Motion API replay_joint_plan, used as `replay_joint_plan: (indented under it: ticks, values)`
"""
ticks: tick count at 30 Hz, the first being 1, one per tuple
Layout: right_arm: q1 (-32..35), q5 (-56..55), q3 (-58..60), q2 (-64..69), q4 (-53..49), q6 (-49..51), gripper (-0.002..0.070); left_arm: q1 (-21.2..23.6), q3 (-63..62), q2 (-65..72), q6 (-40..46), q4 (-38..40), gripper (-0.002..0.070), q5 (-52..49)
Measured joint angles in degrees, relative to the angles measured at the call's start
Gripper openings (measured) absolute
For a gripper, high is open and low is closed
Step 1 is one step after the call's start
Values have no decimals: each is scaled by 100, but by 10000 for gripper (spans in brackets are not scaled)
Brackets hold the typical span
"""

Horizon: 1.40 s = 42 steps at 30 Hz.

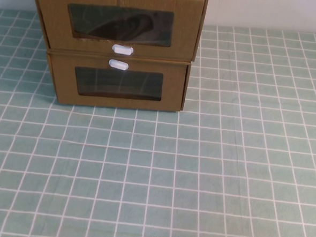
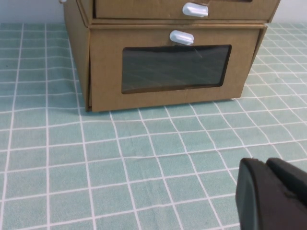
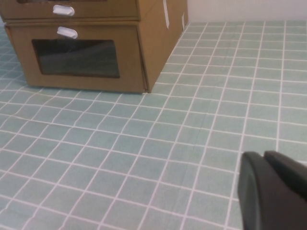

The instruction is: Close the shoe box

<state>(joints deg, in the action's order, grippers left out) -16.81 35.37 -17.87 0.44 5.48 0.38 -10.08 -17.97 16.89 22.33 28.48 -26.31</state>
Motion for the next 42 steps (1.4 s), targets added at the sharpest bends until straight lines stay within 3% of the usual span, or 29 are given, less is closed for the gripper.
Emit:
replay_joint_plan:
  ticks: [7, 11, 19, 25, 42]
  values:
    - [0, 0, 0, 0, 19, 0, -14, 0, 216, -247, 0, -157, -5, 480]
    - [0, 0, 0, 0, 19, 0, -14, 0, 598, -637, -137, -869, -5, 996]
    - [0, 0, 0, 0, 19, 0, -14, 0, 1754, -1630, -2233, -2796, -5, 1160]
    - [0, 0, 0, 0, 32, 0, -14, 0, 1948, -1744, -2502, -2977, -5, 572]
    - [0, 0, 0, -4, 32, 0, -14, 0, 1948, -1754, -2539, -2977, -5, 526]
